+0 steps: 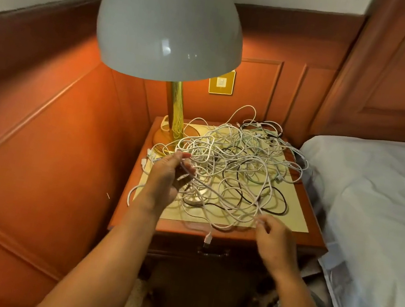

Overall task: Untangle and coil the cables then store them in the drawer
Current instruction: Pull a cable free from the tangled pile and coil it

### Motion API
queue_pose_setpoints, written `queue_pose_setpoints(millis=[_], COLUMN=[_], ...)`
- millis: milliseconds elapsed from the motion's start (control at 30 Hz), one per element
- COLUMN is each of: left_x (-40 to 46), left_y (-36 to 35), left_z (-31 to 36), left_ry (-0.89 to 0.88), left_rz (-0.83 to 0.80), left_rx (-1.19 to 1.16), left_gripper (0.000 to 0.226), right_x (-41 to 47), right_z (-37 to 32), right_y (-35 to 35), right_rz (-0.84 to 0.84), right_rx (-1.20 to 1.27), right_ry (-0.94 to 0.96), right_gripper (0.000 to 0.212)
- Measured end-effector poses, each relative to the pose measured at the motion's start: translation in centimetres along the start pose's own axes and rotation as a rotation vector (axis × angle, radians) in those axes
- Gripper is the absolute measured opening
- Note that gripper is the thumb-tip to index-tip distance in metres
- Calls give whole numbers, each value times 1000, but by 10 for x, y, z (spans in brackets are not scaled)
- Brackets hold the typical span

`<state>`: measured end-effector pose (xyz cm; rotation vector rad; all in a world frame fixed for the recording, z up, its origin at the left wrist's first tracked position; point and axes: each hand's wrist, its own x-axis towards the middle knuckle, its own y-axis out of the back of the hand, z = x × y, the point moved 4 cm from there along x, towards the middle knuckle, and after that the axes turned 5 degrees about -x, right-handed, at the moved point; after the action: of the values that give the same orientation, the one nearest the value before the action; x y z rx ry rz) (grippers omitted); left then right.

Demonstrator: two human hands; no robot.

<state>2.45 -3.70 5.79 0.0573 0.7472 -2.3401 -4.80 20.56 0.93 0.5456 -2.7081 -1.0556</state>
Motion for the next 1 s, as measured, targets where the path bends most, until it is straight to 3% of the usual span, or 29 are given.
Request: queue_pose_setpoints(millis=[133,267,433,567,633,733,867,933,1000], left_x=[3,4,-1,-15,-20,-21,-14,-11,-11], left_y=[-1,-18,-24,-48,-67,-79,-62,-54,-47], left_z=[-1,-8,-38,-56,-60,-58,-35,-30,-32], left_ry=[3,8,66,7,-32,-110,-118,-75,-13], left_rz=[2,-52,-84,-302,-393,-413,-248,-236,-212], left_rx=[-44,33,358,575,663,717,296,159,119], left_gripper=[26,36,32,31,35,14,22,22,26], right_x=[24,54,90,92,88,92,98,77,52], right_z=[4,-35,-86,-119,-131,-131,-81,-62,-52], right_y=[48,78,87,65,58,57,40,4,-29], right_rz=[263,284,-23,-357,-447,-476,-257,-411,-573], right_rx=[31,340,757,1041,1024,964,612,431,388], right_ry=[34,7,-8,-13,39,67,13,19,13], right_gripper=[16,24,21,26,25,24,30,48,48])
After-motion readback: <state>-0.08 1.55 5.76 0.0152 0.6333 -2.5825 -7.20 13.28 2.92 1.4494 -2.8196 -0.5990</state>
